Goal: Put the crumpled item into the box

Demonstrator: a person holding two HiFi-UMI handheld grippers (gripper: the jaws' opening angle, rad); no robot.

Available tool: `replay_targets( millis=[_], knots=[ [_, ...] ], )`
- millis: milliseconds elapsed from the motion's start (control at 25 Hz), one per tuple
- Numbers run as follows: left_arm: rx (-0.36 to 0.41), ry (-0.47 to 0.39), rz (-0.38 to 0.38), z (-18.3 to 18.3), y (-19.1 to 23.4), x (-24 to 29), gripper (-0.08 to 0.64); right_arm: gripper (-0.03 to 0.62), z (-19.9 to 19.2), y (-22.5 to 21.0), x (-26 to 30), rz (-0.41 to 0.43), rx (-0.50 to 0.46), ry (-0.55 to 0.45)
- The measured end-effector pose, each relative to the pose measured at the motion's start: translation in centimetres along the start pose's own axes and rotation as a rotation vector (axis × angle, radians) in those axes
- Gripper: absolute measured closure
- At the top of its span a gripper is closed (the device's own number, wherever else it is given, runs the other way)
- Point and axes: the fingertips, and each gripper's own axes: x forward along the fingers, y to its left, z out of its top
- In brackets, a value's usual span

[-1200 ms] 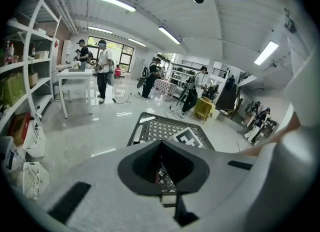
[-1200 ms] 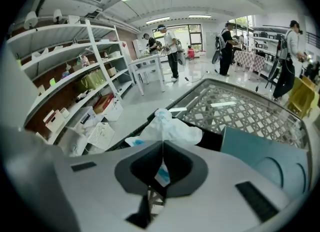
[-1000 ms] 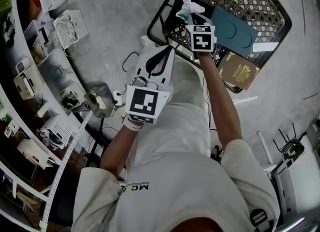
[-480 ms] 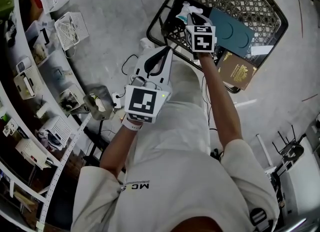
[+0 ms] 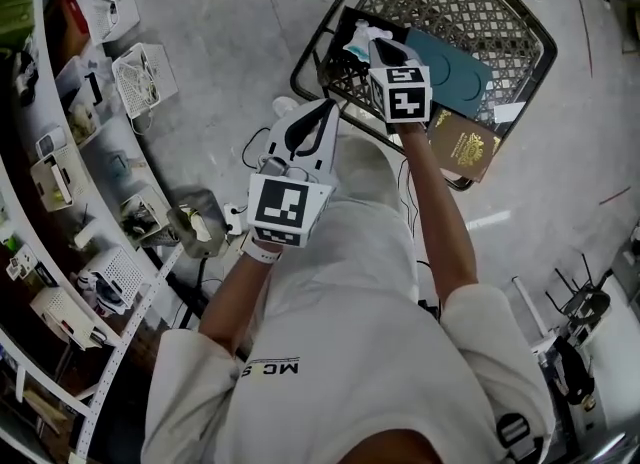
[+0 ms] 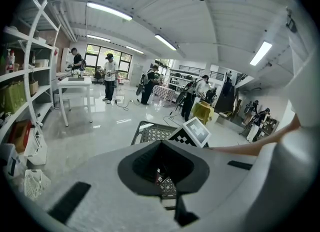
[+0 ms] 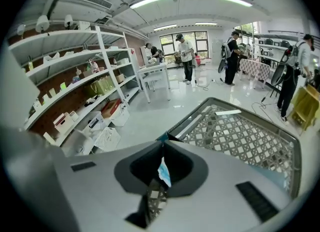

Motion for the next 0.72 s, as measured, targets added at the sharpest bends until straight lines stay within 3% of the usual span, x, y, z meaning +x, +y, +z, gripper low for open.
replay_targets(
  millis=[720],
  knots=[
    [0.044, -0.069, -0.015, 3.5, -0.1, -1.0, 0.540, 0.572, 8.3, 3.3, -11.6, 0.019, -0.086, -0.197]
  ],
)
